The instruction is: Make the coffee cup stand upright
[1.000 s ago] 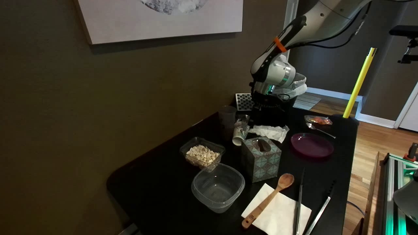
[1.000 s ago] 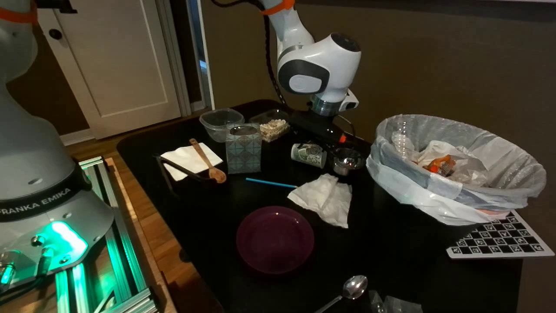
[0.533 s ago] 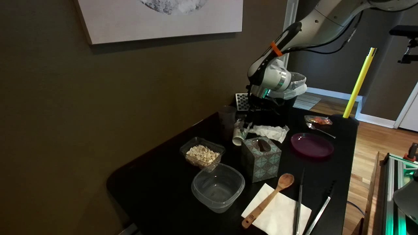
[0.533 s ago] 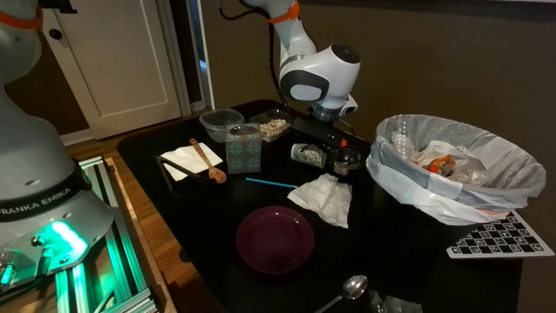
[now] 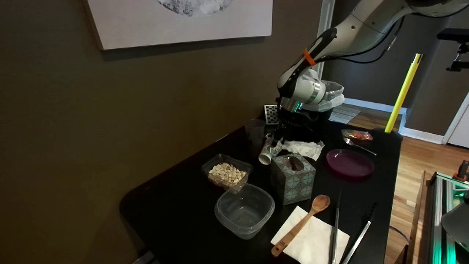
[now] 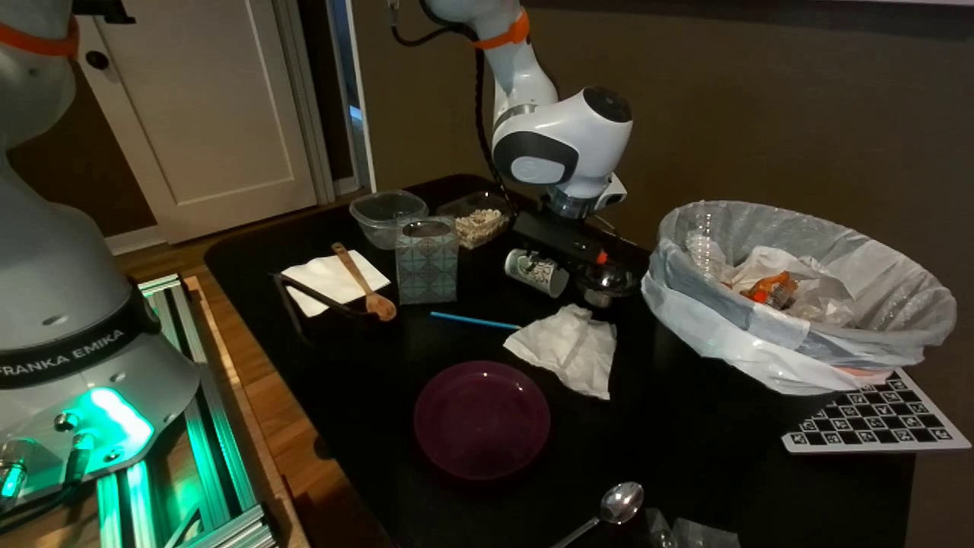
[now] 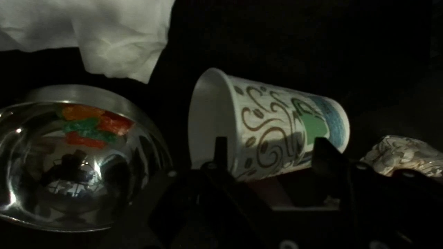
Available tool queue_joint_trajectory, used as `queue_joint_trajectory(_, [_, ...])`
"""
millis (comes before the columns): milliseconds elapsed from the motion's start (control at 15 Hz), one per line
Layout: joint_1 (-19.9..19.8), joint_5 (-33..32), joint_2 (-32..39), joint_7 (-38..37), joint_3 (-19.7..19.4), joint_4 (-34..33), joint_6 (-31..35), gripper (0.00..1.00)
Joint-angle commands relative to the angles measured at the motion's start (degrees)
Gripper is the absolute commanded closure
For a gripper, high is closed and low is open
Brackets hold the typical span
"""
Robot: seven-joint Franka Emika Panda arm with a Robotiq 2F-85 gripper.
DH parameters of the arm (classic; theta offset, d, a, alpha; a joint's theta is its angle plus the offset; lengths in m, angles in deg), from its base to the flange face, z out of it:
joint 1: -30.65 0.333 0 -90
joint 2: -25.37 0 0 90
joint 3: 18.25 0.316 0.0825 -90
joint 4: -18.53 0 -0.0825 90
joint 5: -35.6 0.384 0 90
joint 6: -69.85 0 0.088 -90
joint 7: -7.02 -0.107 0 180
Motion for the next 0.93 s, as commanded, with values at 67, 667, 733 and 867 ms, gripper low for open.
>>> queue_joint_trajectory(67, [-0.51, -0.38, -0.22, -0.28, 0.41, 0.03, -1.81, 0.73])
queue_joint_trajectory(667, [2.95, -1.74, -7.19, -5.08, -1.68, 5.88, 0.36, 0.99])
queue_joint_trajectory(733, [3.62, -2.07, -8.36, -6.07, -2.16, 7.1, 0.78, 0.99])
queue_joint_trajectory(867, [5.02, -3.23, -10.55, -7.9, -3.31, 9.35, 1.13, 0.99])
